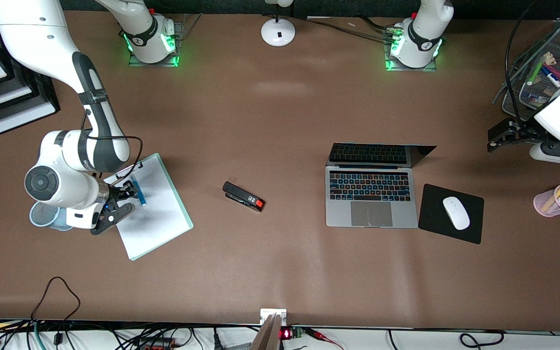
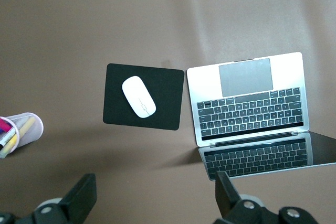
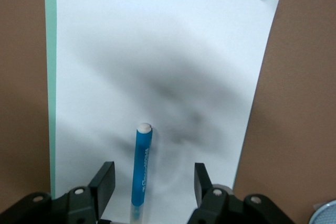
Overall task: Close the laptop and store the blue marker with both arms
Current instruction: 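Grasp the blue marker with the right gripper while the left gripper approaches the laptop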
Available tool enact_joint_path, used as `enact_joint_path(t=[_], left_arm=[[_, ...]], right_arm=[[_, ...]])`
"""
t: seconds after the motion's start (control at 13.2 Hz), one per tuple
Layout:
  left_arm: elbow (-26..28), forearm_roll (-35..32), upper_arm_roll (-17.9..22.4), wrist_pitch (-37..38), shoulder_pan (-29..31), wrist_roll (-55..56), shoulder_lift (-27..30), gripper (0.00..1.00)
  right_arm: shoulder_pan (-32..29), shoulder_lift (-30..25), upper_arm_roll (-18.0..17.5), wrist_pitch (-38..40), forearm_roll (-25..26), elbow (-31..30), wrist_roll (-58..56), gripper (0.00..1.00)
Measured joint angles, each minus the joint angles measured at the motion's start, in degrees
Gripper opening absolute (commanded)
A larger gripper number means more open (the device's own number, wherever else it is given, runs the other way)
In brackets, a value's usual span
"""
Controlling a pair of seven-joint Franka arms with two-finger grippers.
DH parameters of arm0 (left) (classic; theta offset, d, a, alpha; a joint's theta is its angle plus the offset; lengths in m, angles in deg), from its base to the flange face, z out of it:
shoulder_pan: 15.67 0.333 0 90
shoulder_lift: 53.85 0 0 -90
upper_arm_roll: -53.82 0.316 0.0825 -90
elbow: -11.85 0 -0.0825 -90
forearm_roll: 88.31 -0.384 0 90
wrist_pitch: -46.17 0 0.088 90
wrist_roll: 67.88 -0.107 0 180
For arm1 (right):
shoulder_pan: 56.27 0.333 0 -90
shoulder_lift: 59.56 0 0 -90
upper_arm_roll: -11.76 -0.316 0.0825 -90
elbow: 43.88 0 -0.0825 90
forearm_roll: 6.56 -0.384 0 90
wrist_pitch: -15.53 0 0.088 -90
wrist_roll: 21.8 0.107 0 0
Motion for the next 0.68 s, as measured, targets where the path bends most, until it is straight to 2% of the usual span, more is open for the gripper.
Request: enact_joint_path(t=[0.68], left_arm=[[0.00, 0.00, 0.00, 0.04, -0.01, -0.02, -0.60, 1.00]], right_arm=[[1.60, 3.24, -0.01, -5.69, 0.00, -2.30, -0.15, 0.44]])
